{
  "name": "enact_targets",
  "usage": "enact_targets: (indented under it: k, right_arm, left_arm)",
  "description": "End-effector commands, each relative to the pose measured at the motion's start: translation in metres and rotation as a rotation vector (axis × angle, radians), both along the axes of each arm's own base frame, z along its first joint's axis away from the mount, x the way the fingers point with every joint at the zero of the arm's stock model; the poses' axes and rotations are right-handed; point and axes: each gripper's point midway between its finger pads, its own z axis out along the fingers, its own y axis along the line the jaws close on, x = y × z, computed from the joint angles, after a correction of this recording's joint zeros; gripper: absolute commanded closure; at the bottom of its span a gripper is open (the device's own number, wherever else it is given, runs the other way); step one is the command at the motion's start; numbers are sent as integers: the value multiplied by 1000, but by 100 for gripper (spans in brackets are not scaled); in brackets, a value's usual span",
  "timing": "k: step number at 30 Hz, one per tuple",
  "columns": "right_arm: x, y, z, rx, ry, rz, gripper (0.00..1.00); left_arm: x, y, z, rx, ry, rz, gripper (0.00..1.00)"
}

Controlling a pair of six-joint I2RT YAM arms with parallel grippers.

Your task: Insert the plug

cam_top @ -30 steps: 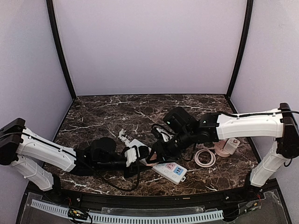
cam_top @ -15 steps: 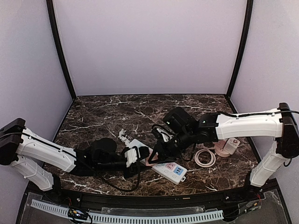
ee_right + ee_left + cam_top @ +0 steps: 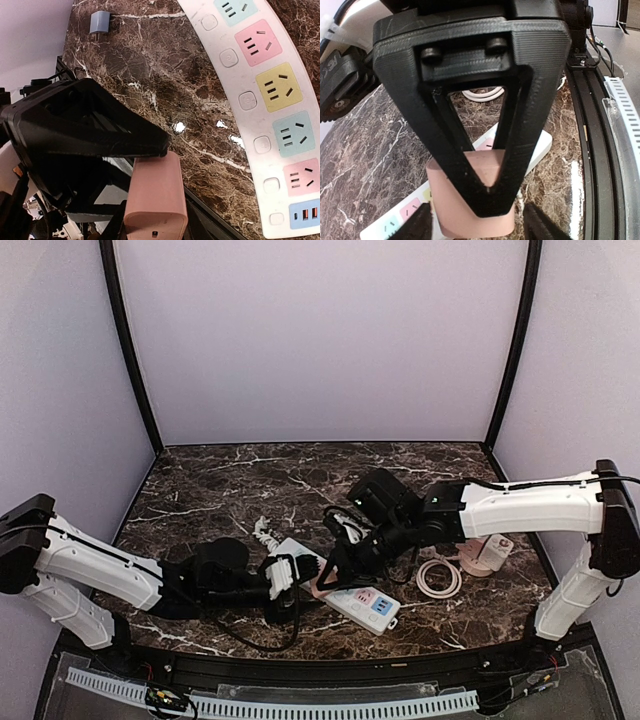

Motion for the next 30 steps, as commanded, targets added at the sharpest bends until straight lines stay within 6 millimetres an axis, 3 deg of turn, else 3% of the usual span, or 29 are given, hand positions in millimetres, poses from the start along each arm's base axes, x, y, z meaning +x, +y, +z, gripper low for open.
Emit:
enact_targets:
  k: [1,4,6,14,25,30]
  right_arm:
    - [6,2,4,-5,-46,13,100]
    - [9,1,5,-13,-73,17,100]
    - [11,0,7,-16,-93,19,100]
    - [24,-13,14,-51,-217,7,100]
    - [45,-46,27,-162,-503,91,100]
    - [39,-50,33,-169,-536,173,100]
  left_arm:
    - [-5,3,8,-35,-8,-8,29]
    - [-6,4,12,-50,-3,-8,7]
    - [-6,4,13,-57,0,-6,2]
    - [-4,12,18,-75,-12,23,1]
    - [13,47,37,-159,-85,181,1]
    - [25,58,40,-165,-111,269,1]
